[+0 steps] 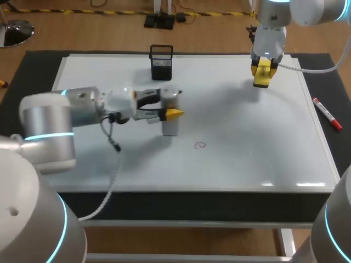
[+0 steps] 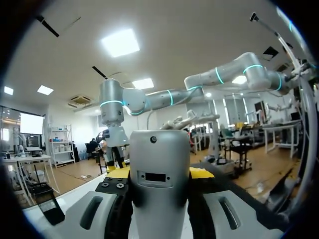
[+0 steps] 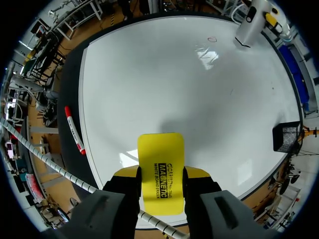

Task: Pick up the inspection probe, press it on each red-marked spot on the whiteboard one by one, put down the probe, pick up the eraser, and wipe off all the red marks.

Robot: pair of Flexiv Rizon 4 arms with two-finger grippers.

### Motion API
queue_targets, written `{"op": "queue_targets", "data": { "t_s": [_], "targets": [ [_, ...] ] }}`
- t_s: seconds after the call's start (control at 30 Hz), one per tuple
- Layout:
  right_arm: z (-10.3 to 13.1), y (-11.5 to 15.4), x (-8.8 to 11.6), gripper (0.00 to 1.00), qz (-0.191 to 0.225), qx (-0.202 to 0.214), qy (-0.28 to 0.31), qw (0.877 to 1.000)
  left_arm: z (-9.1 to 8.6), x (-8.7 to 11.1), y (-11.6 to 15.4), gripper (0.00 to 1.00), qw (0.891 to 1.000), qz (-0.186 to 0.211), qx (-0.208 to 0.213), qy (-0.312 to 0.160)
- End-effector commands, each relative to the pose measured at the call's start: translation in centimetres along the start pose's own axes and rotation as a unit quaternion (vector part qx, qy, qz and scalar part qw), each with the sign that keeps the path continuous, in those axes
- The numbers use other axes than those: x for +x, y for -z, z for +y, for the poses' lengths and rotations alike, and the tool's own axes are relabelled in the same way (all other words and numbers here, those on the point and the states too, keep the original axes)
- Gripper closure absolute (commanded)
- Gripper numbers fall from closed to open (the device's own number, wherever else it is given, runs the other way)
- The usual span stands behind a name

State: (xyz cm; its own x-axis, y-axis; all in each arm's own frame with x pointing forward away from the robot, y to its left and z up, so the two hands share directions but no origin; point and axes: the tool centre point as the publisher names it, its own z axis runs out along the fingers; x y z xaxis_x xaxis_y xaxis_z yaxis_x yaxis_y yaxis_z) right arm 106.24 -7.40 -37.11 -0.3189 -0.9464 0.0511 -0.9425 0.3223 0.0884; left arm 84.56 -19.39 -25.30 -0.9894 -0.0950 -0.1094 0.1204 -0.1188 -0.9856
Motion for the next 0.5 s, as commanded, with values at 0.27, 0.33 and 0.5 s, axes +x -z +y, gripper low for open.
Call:
{"op": "queue_targets", "data": {
  "t_s": [0.27,0.33,0.5],
  "targets": [
    [-0.1,0.1,0.1,1.00,0.001,0.000,0.001,1.000,-2.6,2.4,11.4,1.00,0.993,-0.119,0.002,0.005],
    [-0.1,0.1,0.1,1.00,0.001,0.000,0.001,1.000,-2.6,2.6,12.3,1.00,0.992,-0.127,-0.001,0.007],
    [-0.1,0.1,0.1,1.00,0.001,0.000,0.001,1.000,-2.6,2.9,14.3,1.00,0.989,-0.146,-0.008,0.013]
  ]
}}
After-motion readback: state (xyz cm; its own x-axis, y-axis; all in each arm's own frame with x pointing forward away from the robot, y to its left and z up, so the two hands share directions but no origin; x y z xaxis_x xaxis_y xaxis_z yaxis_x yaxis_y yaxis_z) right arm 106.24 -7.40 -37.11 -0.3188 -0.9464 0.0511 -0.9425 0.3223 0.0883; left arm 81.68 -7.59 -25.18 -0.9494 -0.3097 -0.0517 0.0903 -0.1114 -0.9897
